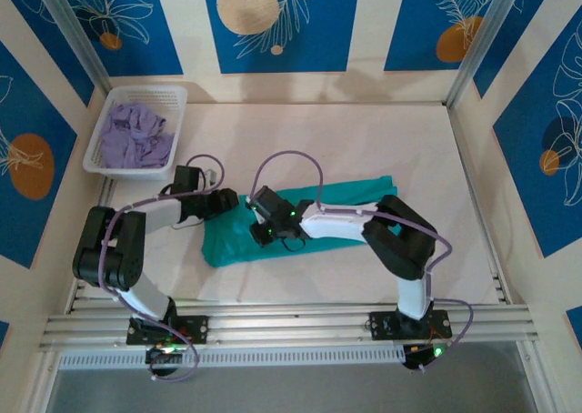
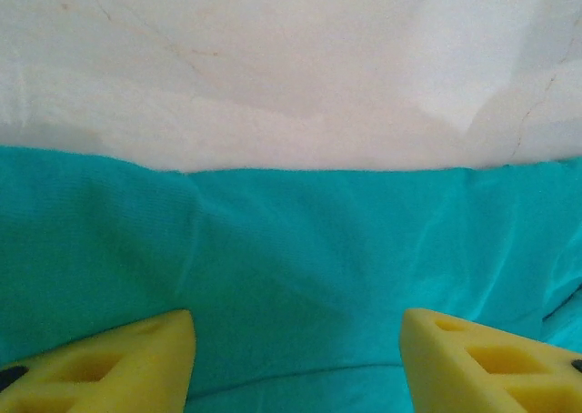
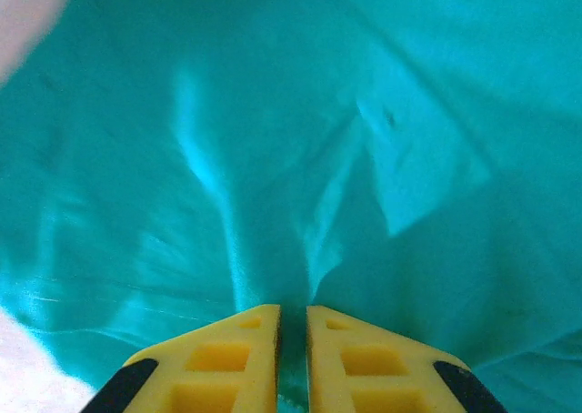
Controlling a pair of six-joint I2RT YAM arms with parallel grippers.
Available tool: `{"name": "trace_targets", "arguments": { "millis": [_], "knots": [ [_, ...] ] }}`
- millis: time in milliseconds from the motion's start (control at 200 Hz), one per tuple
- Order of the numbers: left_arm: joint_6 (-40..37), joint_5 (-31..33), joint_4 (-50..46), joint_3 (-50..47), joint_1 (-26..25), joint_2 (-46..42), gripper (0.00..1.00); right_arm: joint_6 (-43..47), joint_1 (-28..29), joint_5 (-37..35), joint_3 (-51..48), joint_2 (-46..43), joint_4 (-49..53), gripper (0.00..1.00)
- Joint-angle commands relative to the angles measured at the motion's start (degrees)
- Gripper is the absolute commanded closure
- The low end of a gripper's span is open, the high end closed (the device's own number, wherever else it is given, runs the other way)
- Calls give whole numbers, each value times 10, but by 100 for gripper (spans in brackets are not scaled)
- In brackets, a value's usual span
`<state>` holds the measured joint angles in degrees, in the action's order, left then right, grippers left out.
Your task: Fold the inside-out t-shirt
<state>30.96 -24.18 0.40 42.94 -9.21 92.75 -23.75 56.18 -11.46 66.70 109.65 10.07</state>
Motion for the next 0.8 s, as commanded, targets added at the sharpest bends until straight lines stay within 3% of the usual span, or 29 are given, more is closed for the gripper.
{"name": "trace_targets", "arguments": {
  "millis": [0,175,340,485,795],
  "knots": [
    [-2,-6,-21,28,7,-19,37,-15,-1,28,-27,4,-2,86],
    [-12,23,-58,33,7,-91,27,-15,0,45,-43,-22,1,76],
    [-34,135,-131,-26,7,-184,13,-8,-3,61,-59,-88,-20,52],
    [-44,175,-187,-64,3,-221,12,-3,-13,64,-85,-138,-50,32],
    [-39,168,-149,-84,-46,-167,12,-10,-49,59,-124,-173,-70,31]
  ]
}}
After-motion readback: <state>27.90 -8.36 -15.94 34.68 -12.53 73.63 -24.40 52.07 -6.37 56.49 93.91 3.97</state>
